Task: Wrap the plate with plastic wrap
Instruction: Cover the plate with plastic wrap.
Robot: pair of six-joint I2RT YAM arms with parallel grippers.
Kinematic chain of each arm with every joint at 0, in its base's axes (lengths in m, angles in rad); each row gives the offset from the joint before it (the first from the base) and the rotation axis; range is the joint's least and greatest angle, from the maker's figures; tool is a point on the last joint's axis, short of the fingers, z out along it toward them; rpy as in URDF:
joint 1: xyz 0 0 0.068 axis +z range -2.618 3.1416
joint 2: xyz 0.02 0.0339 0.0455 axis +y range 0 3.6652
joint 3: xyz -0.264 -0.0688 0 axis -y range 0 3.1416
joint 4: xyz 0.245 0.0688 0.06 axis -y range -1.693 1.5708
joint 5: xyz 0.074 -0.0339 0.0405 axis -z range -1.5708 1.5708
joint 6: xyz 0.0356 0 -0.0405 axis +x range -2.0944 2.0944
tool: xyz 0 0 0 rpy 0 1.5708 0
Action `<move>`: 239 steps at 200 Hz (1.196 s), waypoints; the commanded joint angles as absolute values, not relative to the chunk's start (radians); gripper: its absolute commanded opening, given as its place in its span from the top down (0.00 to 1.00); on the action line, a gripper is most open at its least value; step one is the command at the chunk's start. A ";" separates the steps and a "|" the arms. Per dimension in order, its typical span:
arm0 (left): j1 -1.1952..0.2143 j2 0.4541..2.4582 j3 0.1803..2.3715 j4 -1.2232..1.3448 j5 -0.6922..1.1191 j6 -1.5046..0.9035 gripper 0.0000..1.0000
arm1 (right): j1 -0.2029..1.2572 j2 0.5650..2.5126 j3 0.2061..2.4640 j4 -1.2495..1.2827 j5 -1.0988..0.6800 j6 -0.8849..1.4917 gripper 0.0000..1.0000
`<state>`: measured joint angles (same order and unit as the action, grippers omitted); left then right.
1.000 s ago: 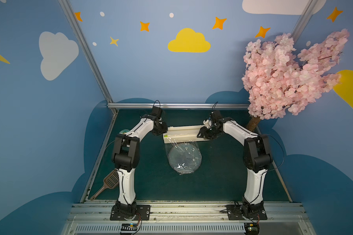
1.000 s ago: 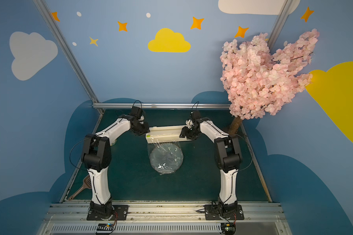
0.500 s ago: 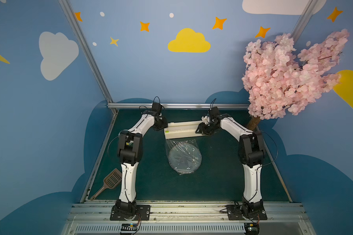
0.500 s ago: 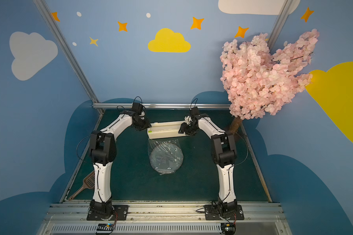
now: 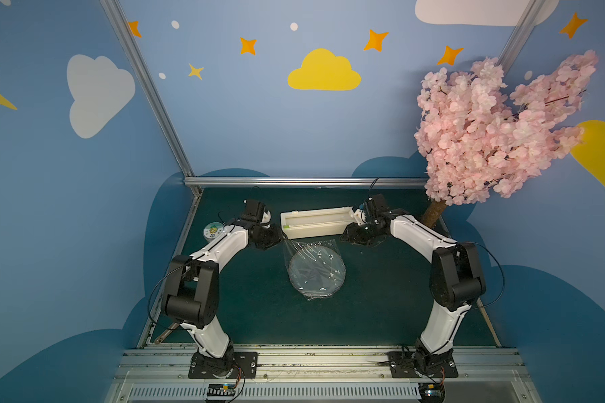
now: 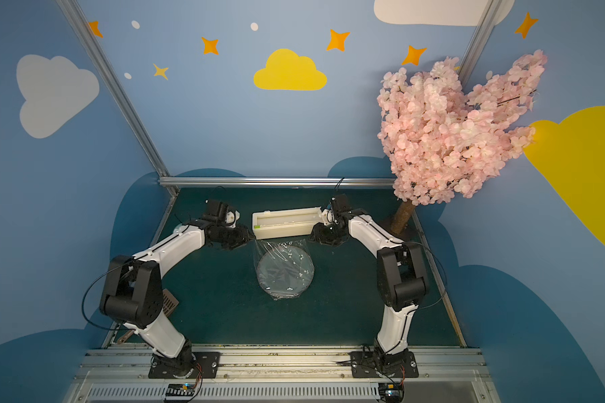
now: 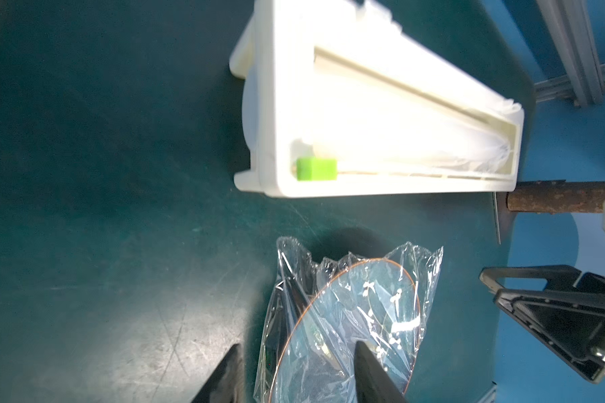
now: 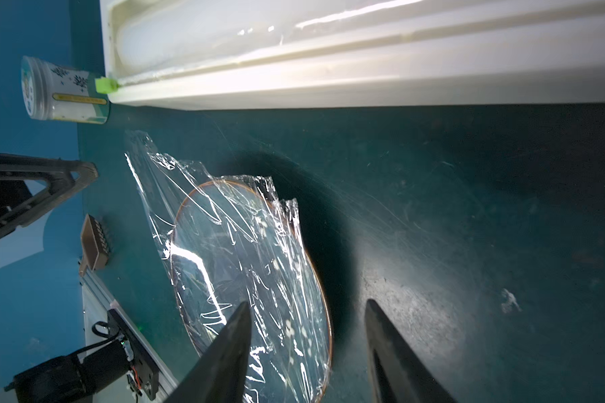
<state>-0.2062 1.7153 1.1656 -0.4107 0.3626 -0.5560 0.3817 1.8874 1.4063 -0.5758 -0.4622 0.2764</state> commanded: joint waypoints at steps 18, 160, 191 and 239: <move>-0.205 1.780 1.120 -0.311 0.442 -0.591 0.51 | 0.427 1.962 1.442 -0.557 -0.455 0.236 0.52; -0.213 1.948 1.239 -0.254 0.443 -0.599 0.76 | 0.449 2.086 1.561 -0.571 -0.412 0.239 1.00; -0.222 1.933 1.239 -0.262 0.414 -0.590 0.87 | 0.448 2.060 1.550 -0.574 -0.378 0.233 1.00; -0.237 1.893 1.235 -0.285 0.358 -0.568 0.93 | 0.437 2.000 1.497 -0.552 -0.314 0.235 1.00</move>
